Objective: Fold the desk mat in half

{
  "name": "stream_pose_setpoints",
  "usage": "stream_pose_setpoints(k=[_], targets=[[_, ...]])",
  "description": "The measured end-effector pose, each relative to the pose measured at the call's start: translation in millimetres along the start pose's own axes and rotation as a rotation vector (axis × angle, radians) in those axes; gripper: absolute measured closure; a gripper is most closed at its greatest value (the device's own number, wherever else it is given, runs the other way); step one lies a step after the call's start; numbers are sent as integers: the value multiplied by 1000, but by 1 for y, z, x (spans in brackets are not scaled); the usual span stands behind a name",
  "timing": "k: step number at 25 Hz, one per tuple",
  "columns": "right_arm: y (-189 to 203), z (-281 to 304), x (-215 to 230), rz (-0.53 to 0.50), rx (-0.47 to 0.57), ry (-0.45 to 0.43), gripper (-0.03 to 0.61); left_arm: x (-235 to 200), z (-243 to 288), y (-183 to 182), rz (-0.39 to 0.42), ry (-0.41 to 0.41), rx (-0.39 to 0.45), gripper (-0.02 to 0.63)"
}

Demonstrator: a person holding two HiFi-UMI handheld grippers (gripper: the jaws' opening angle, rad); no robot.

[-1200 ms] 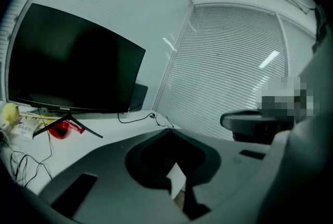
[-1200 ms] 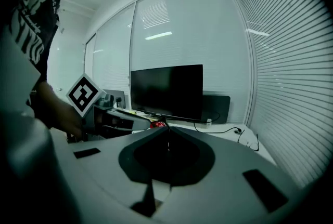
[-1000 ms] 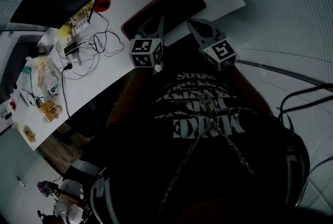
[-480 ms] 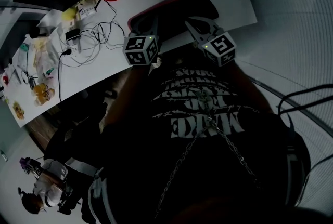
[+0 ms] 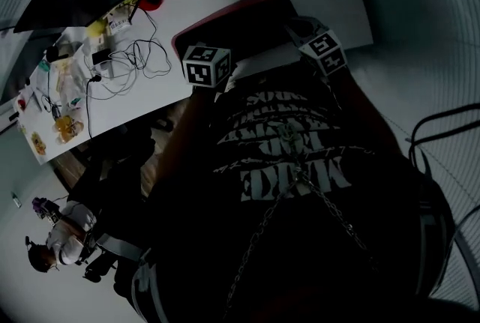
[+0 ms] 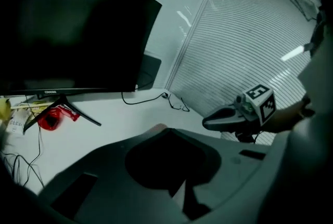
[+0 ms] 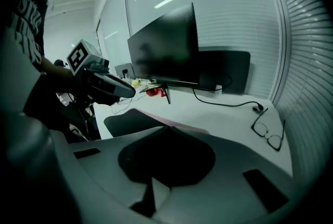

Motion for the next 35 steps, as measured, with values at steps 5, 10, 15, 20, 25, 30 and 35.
stream_pose_setpoints(k=[5,10,15,20,25,30,35], targets=[[39,10,43,27,-71,-73,578,20,45,19,7,-17,-130,607],[87,25,67,39,-186,-134,551,28,68,42,-63,-49,-218,607],[109,41,67,201,-194,-262,413,36,57,42,-107,-120,-180,606],[127,57,61,270,-260,-326,403,41,41,40,-90,-153,-171,606],[100,47,66,27,-170,-245,578,37,25,39,-41,-184,-147,603],[72,34,38,-181,-87,-295,579,41,22,25,107,-127,-169,522],[122,49,68,245,-229,-183,418,49,20,21,141,-68,-201,520]])
Point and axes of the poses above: the fingertips, and each gripper's own axes: z forward along the fingers, x to its right, y out of its underside, the point moved 4 cm from there along -z, backward along the fingers, and after that the axes turned 13 degrees about -z, right-handed, at the moved point
